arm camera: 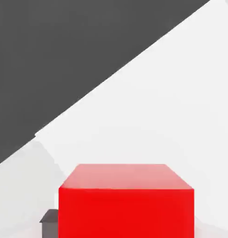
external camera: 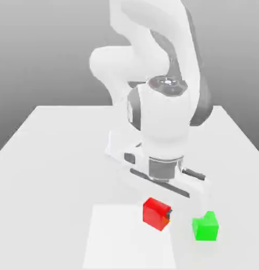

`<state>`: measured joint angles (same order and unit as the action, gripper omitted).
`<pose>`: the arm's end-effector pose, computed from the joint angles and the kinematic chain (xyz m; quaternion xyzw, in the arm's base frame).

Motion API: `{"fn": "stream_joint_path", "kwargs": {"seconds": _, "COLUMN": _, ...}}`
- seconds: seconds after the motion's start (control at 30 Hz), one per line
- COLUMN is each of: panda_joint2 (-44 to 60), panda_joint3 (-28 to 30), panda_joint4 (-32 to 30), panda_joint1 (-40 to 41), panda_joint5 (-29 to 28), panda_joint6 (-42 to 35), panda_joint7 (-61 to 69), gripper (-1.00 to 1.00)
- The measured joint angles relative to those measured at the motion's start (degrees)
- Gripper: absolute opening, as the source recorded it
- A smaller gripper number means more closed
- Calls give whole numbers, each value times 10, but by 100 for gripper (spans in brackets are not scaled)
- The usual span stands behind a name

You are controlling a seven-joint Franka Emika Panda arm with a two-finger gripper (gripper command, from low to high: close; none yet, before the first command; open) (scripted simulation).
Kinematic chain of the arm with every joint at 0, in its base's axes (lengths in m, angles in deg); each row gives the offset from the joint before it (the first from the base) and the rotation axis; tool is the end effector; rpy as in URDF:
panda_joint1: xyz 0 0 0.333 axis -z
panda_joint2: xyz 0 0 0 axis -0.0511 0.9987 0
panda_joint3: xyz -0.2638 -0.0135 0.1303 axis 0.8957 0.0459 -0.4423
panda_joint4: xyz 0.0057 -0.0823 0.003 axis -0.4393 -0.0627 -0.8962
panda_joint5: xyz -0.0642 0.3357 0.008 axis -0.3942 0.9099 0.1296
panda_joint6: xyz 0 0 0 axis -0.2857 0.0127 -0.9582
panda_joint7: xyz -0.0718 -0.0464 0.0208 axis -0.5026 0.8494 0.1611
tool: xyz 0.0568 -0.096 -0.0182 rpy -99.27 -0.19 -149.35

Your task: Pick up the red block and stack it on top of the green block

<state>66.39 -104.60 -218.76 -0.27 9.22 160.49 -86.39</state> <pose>0.3830 0.1419 0.2531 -0.7723 0.6352 0.0007 0.0028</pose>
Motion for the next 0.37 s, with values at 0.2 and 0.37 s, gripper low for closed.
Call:
{"fn": "stream_joint_path", "kwargs": {"seconds": 0.2, "panda_joint2": 42, "panda_joint3": 1, "panda_joint4": 3, "panda_joint1": -49, "panda_joint5": -41, "panda_joint6": 37, "panda_joint7": -96, "gripper": -100}}
{"fn": "stream_joint_path", "kwargs": {"seconds": 0.37, "panda_joint2": 90, "panda_joint3": 22, "panda_joint4": 5, "panda_joint1": -63, "panda_joint5": -79, "panda_joint6": 79, "panda_joint7": -125, "gripper": 100}}
